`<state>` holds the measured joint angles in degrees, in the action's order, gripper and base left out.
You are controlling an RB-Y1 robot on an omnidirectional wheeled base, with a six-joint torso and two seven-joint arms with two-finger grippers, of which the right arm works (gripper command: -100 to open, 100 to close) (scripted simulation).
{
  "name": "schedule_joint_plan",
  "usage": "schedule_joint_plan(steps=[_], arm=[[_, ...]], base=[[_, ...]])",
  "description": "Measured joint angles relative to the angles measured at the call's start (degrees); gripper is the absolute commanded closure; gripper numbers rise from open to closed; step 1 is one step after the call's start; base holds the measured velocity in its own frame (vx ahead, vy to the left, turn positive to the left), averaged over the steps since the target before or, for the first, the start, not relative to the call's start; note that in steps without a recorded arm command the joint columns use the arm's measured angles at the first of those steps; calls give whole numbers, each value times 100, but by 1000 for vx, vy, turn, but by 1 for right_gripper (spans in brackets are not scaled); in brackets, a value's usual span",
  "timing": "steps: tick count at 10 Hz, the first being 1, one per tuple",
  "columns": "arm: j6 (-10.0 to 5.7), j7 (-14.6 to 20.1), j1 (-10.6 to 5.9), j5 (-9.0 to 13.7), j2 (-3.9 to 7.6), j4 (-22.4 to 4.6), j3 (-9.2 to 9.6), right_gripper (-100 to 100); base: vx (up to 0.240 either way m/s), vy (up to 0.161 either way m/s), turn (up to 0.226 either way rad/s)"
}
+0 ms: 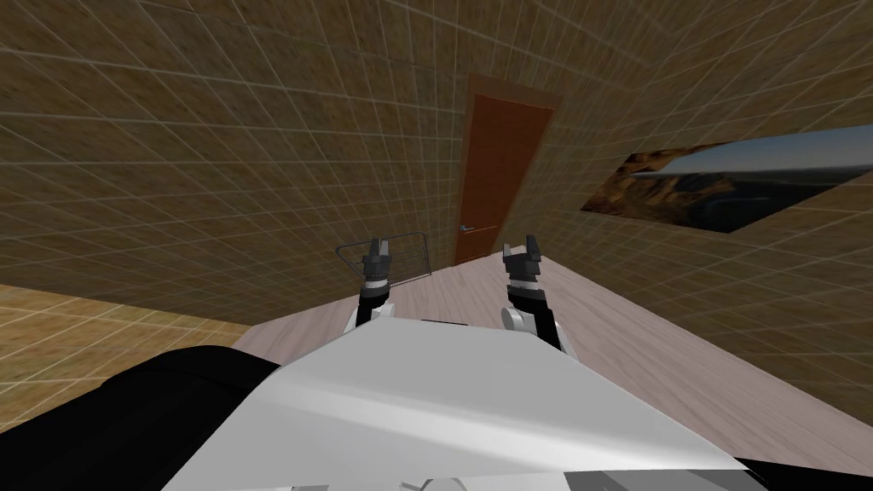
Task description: Pull the door open
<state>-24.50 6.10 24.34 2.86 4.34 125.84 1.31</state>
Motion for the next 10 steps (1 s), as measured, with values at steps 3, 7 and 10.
schedule_joint_plan(steps=[3, 7, 10], arm=[[-142, 34, -74, 17, 67, -356, 14, -100], [-300, 112, -130, 64, 197, -781, 4, -100], [-447, 156, -218, 85, 271, -1180, 17, -100]], base=[[82, -18, 69], [83, -22, 74], [94, -32, 78]])
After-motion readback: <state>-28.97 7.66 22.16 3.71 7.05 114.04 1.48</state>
